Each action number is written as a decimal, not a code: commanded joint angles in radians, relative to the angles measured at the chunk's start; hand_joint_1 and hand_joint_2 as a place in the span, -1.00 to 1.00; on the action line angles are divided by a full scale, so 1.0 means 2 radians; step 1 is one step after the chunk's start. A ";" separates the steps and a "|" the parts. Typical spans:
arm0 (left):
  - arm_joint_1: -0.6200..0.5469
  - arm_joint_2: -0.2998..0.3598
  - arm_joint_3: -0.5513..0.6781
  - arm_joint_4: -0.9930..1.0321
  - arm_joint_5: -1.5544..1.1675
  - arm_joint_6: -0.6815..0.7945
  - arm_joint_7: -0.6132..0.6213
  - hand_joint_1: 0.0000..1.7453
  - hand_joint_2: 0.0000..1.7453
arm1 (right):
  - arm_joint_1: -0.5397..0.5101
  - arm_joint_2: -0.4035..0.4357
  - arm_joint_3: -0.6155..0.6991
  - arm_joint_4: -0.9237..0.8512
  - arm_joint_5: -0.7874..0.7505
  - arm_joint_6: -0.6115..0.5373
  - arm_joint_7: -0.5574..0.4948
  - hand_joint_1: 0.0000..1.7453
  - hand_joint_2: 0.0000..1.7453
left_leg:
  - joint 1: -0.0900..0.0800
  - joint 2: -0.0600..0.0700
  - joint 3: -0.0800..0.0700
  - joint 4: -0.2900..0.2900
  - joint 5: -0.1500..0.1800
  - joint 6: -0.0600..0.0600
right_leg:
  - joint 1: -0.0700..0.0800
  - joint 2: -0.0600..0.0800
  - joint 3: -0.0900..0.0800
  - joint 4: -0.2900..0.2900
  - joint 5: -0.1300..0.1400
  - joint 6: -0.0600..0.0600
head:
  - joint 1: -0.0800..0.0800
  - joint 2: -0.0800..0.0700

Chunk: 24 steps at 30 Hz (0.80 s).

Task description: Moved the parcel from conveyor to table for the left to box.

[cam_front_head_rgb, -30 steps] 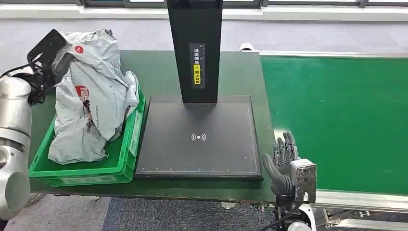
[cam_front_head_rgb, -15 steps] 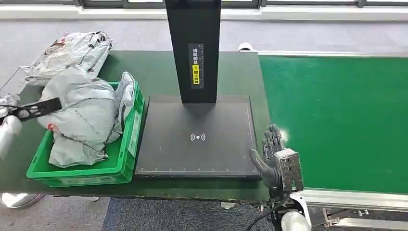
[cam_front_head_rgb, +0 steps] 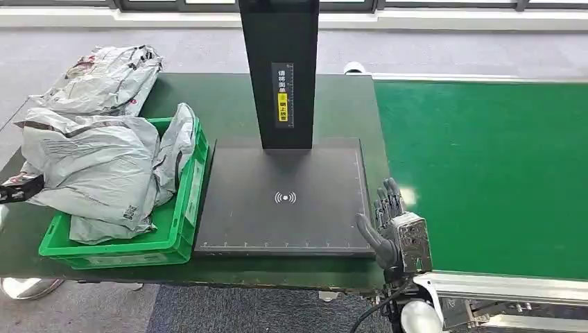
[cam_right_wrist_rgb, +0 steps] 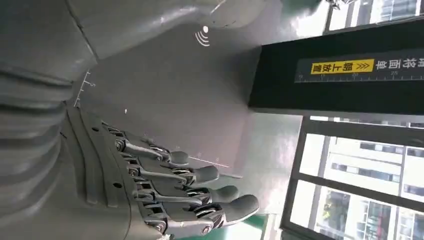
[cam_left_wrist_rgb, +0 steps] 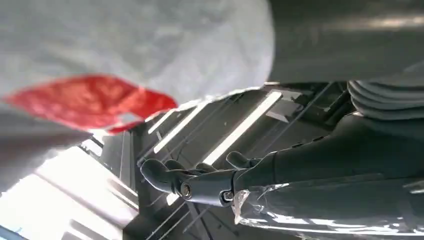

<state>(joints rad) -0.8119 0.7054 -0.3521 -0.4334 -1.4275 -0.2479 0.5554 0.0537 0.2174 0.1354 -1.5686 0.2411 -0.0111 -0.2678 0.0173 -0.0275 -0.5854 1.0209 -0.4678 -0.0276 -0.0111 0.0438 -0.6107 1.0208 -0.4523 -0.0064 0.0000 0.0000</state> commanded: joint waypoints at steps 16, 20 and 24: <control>-0.146 -0.204 0.180 -0.063 0.049 0.128 -0.215 -1.00 -1.00 | 0.048 -0.017 -0.023 -0.053 -0.022 -0.033 0.002 -1.00 1.00 | 0.001 -0.007 -0.003 0.001 0.002 0.000 | 0.001 -0.011 0.001 -0.001 0.001 0.000 | 0.000 0.000; -0.146 -0.236 0.211 -0.126 0.216 0.074 -0.292 -1.00 -1.00 | 0.049 -0.020 -0.025 -0.052 -0.027 -0.036 0.002 -1.00 1.00 | 0.001 -0.010 -0.005 0.002 0.003 0.000 | 0.002 -0.013 0.000 -0.001 0.001 0.001 | 0.000 0.000; -0.143 -0.233 0.193 -0.154 0.339 0.047 -0.301 -1.00 -1.00 | 0.047 -0.020 -0.022 -0.045 -0.028 -0.040 0.002 -1.00 1.00 | 0.000 -0.005 -0.003 0.001 0.003 0.001 | 0.001 -0.008 0.001 -0.002 0.002 0.001 | 0.000 0.000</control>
<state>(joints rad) -1.0229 0.3528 -0.0414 -0.6290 -1.0463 -0.0712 -0.0099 0.1505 0.2114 0.1335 -1.6697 0.1927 -0.0816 -0.2681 0.0169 -0.0349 -0.5916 1.0238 -0.4630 -0.0292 -0.0112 0.0376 -0.6131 1.0201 -0.4479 -0.0053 0.0004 0.0000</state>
